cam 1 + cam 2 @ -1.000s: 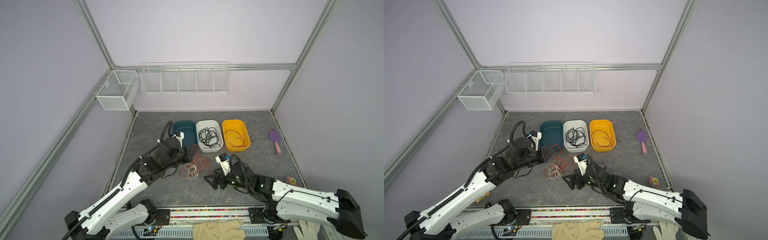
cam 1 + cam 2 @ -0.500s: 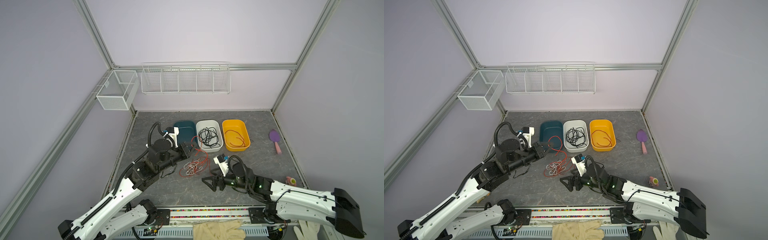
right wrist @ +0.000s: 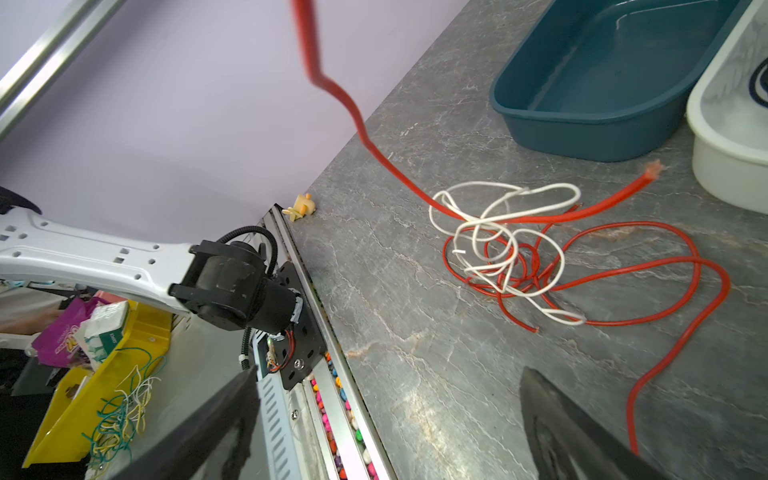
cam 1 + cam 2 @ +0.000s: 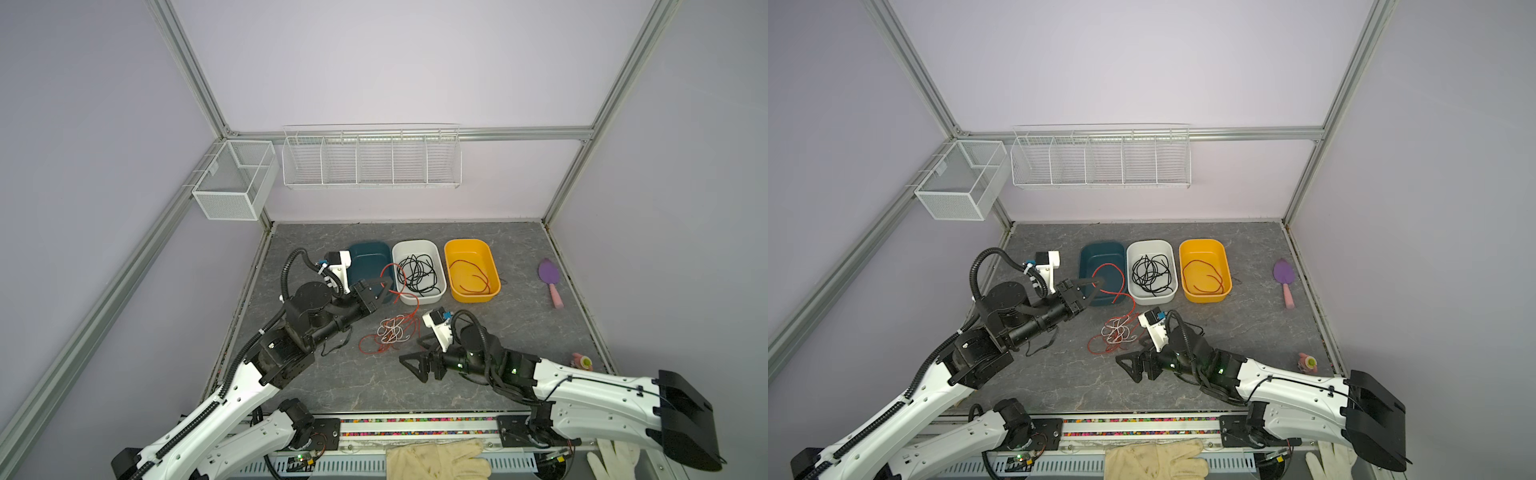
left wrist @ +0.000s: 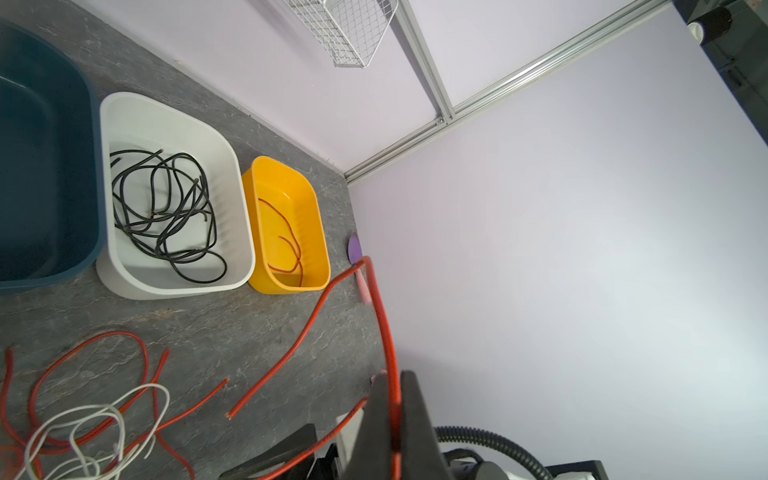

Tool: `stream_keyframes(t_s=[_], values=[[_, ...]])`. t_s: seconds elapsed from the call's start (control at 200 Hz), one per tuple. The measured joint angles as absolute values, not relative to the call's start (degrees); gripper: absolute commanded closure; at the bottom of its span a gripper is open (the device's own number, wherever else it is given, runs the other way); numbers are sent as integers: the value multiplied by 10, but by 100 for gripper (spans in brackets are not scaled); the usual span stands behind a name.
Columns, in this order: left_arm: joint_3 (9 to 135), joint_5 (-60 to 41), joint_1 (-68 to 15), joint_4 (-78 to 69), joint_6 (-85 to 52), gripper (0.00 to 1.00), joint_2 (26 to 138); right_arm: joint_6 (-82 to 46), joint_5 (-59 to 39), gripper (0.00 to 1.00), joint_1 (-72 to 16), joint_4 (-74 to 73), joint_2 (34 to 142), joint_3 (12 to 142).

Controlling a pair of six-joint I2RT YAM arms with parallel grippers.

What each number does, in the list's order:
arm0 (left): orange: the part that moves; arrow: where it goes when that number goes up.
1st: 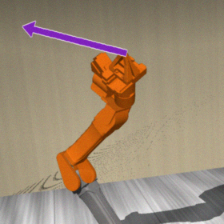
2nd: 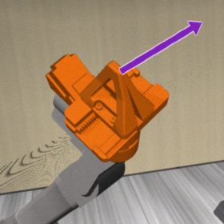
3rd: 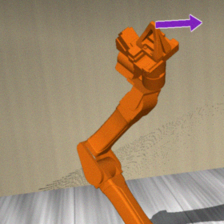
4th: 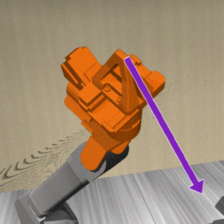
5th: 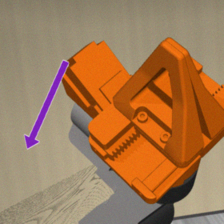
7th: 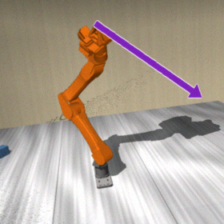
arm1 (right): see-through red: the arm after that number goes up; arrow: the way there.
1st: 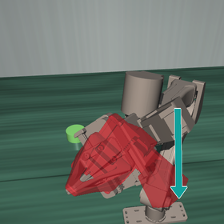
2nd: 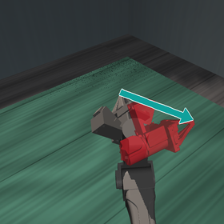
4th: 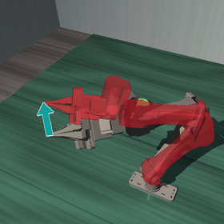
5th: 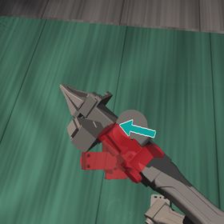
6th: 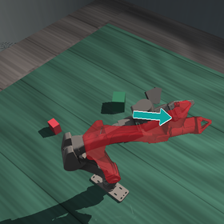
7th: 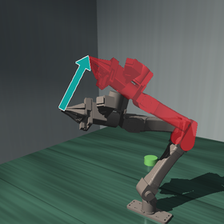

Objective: Untangle the cables

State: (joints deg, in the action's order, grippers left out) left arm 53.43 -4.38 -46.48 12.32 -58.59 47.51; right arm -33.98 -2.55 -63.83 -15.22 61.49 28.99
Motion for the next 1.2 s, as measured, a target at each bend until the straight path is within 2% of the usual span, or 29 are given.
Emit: stream_keyframes(t_s=[0.2,0.34,0.555,0.72,0.8,1.039,1.204], values=[[538,-44,-469,118,-600,100,473,-328,6,0,-638,-170,648,290],[540,-44,-473,121,-614,100,463,-318,23,6,-638,-176,676,296],[550,-43,-477,127,-626,100,449,-309,54,20,-632,-194,709,309],[551,-39,-477,128,-631,100,441,-307,63,40,-626,-213,743,327],[551,-39,-477,128,-636,100,441,-309,65,43,-625,-222,763,338],[551,-39,-477,128,-641,100,441,-308,76,64,-623,-247,806,356],[551,-35,-477,133,-642,100,427,-306,89,74,-618,-251,829,369]])
